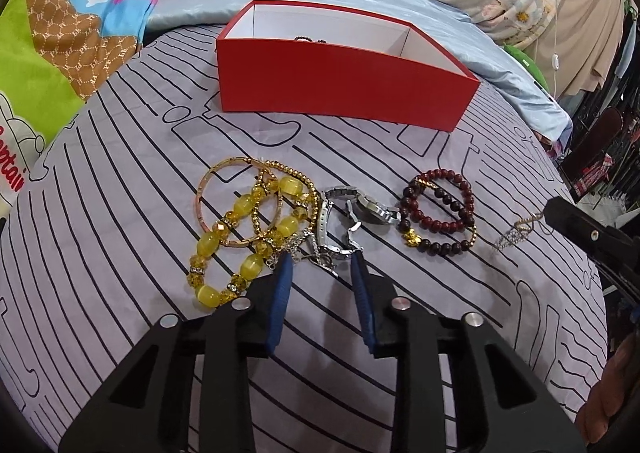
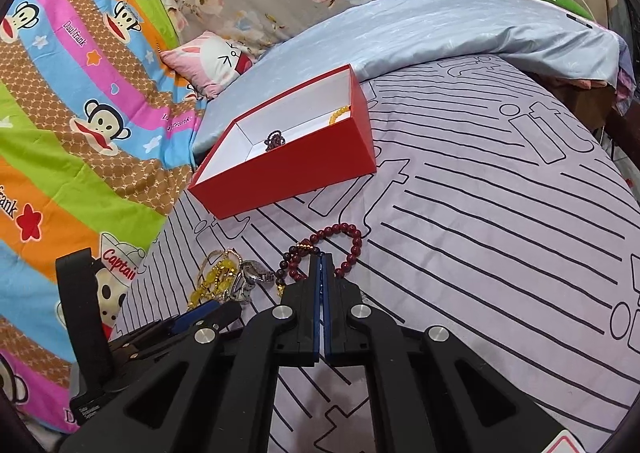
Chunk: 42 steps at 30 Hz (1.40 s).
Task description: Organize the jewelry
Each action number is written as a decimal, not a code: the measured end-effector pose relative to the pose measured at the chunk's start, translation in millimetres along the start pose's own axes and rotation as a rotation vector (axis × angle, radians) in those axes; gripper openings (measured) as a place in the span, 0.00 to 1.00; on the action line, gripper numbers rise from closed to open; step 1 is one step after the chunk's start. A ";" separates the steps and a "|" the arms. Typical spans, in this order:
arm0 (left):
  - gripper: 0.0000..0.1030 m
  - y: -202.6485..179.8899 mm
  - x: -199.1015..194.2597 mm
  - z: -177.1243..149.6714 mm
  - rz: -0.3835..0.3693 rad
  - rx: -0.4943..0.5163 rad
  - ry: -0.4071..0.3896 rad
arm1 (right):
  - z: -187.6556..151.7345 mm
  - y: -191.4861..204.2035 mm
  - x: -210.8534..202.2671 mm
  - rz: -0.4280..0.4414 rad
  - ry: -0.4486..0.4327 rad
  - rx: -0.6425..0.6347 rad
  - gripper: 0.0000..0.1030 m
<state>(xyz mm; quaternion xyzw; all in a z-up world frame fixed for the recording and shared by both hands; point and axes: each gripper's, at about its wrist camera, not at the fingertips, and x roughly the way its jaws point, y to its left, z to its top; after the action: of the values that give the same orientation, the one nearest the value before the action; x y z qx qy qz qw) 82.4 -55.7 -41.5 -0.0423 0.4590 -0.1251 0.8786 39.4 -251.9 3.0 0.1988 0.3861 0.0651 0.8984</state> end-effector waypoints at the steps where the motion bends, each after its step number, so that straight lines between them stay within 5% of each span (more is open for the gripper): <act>1: 0.24 0.7 1.3 0.8 0.002 -0.001 -0.006 | -0.4 0.3 0.7 0.002 0.001 0.001 0.00; 14: 0.00 -4.2 4.6 3.0 -0.011 0.042 -0.014 | -4.0 0.5 5.8 0.015 0.013 0.009 0.00; 28: 0.00 -3.9 -18.8 1.4 -0.039 0.045 -0.025 | -8.0 11.4 -0.6 0.035 0.012 0.005 0.00; 33: 0.28 -6.4 -4.5 -2.5 0.022 0.056 -0.020 | -8.2 12.0 -1.3 0.035 0.014 0.003 0.00; 40: 0.27 -11.0 6.1 0.7 0.072 0.089 -0.043 | -7.3 9.8 2.4 0.039 0.021 0.012 0.00; 42: 0.13 -12.8 8.1 2.6 0.076 0.101 -0.048 | -7.2 9.3 3.1 0.039 0.023 0.013 0.00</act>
<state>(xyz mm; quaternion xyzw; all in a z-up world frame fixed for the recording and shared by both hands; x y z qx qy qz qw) 86.6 -70.3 -44.0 0.0168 0.4321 -0.1135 0.8945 36.7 -240.4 0.2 0.2114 0.3926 0.0826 0.8912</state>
